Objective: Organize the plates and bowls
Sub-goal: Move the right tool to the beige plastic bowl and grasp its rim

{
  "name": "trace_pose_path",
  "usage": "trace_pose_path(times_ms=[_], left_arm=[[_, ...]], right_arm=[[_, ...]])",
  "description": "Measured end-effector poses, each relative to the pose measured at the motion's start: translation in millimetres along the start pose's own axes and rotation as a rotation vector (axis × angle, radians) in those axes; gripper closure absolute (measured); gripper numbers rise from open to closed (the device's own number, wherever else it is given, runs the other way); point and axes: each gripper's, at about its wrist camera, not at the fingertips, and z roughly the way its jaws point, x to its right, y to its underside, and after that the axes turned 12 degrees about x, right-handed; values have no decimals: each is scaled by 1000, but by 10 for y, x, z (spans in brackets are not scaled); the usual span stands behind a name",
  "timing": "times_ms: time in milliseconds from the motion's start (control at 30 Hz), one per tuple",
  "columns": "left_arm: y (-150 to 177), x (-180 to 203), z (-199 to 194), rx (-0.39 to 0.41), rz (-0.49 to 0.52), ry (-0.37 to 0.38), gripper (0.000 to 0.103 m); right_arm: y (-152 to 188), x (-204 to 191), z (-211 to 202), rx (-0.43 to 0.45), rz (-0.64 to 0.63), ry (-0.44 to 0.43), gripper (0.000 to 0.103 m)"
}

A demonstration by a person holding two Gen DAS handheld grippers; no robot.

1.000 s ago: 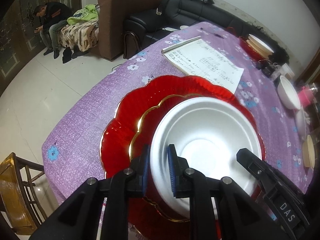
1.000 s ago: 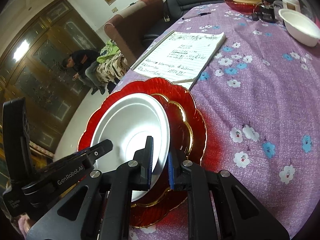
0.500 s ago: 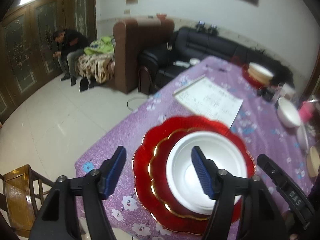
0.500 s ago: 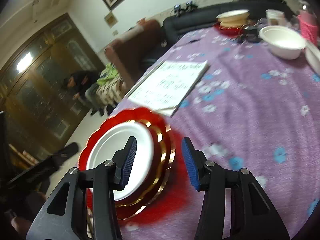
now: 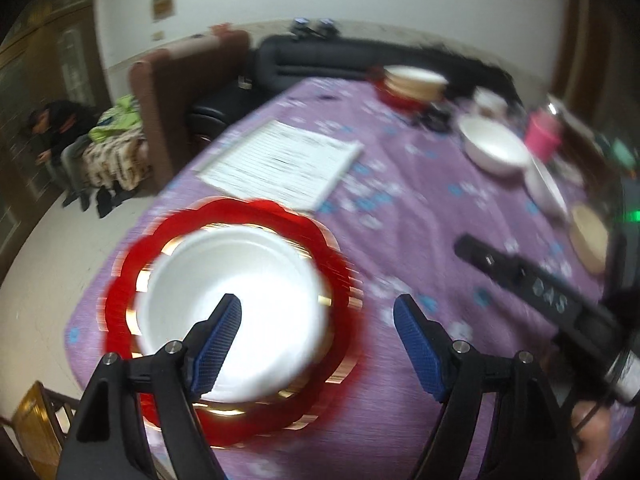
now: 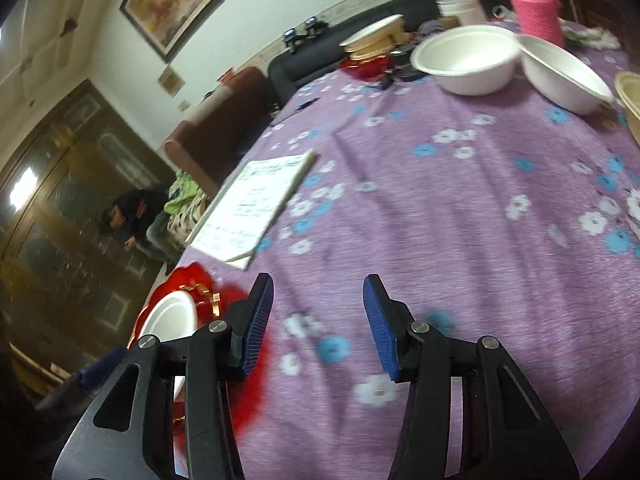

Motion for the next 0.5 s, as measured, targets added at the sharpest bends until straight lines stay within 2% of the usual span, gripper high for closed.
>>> trace_pose_path(times_ms=[100,267,433,500], left_arm=[[-25,264,32,-16,53,28,24],[-212,630,118,-28,100,70,24],[-413,1012,300,-55,106,94,24],[-483,1163,354,-68,90,129,24]], right_arm=[[-90,194,-89,2,40,6,56],[-290,542,-337,53,73,54,56],[-542,1012,-592,92,148,99,56],[-617,1140,-688,113,165,114,56]])
